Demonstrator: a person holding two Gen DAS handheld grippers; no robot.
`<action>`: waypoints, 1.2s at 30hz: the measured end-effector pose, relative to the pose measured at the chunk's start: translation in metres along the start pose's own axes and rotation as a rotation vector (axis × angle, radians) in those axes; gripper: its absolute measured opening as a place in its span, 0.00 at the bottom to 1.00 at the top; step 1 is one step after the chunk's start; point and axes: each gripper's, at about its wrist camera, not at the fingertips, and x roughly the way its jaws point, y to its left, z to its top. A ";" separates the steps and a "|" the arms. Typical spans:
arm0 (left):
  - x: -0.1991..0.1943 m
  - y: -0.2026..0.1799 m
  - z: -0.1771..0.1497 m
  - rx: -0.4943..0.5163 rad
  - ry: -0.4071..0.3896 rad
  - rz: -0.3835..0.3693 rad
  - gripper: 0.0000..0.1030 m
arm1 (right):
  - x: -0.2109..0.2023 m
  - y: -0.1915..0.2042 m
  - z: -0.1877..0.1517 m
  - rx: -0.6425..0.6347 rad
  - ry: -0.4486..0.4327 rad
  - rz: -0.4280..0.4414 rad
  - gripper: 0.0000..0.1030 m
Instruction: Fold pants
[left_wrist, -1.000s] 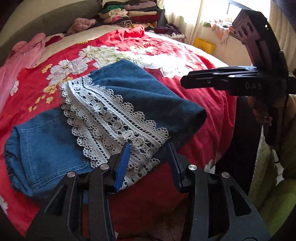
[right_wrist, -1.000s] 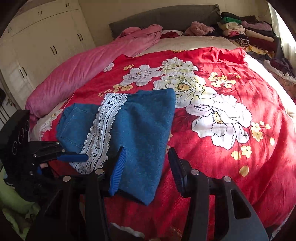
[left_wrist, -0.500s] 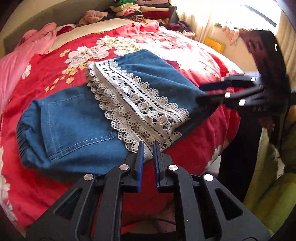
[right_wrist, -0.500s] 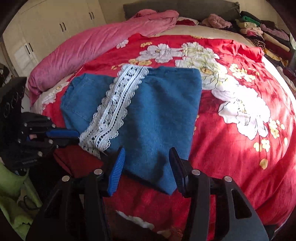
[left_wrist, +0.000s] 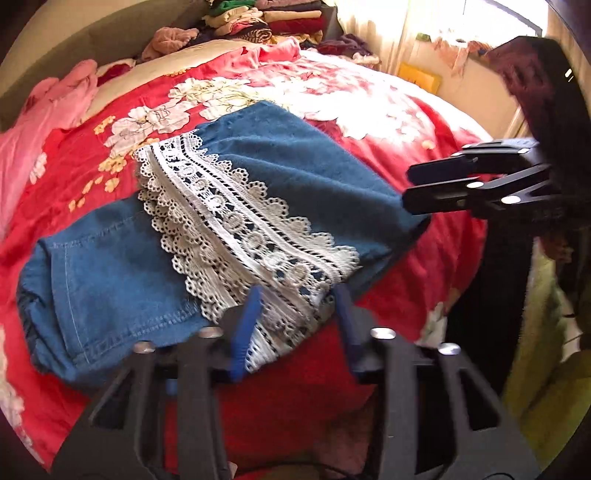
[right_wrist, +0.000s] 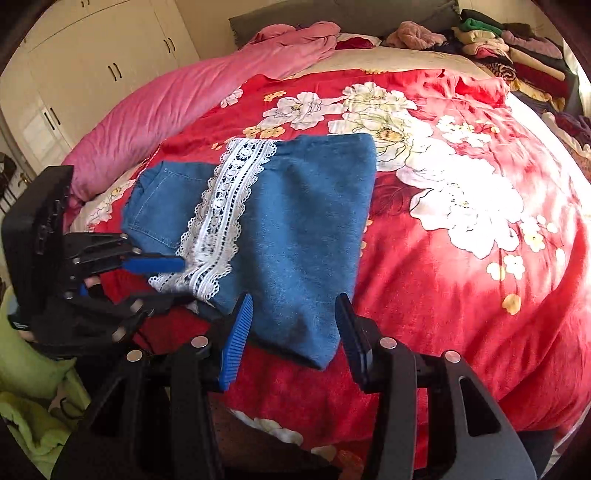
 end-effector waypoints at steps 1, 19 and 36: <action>0.002 0.001 0.001 -0.002 0.000 0.000 0.03 | 0.001 0.001 0.000 -0.003 0.005 0.001 0.44; -0.047 0.024 -0.009 -0.048 -0.045 0.035 0.28 | 0.019 0.012 0.002 -0.042 0.125 -0.057 0.43; 0.021 0.034 0.017 -0.127 0.028 0.021 0.39 | 0.036 0.008 0.002 -0.026 0.116 -0.028 0.44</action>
